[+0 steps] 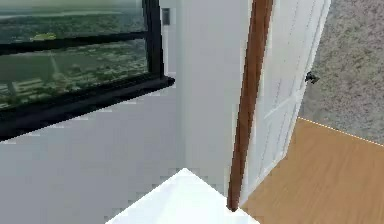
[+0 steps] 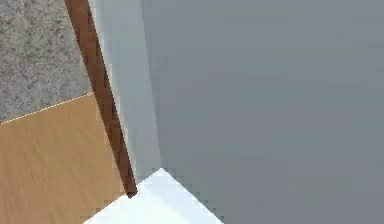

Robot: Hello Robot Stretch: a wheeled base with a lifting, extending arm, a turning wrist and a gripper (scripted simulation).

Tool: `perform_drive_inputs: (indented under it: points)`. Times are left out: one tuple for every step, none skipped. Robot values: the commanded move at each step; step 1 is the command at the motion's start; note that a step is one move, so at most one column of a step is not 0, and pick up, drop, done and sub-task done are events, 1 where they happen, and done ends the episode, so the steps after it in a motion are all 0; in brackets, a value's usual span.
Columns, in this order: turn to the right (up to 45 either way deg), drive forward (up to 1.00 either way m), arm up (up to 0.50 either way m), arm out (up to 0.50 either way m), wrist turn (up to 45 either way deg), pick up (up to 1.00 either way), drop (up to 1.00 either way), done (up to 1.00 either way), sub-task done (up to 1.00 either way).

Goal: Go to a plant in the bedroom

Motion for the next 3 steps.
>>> perform_drive_inputs:
  points:
    - [36.0, 0.0, 0.0, 0.0, 0.0, 0.0, 0.0, 0.0, 0.0]
    - [0.0, 1.0, 0.0, 0.0, 0.0, 0.0, 0.0, 0.0, 0.0]
    - [6.0, 0.0, 0.0, 0.0, 0.0, 0.0, 0.0, 0.0, 0.0]
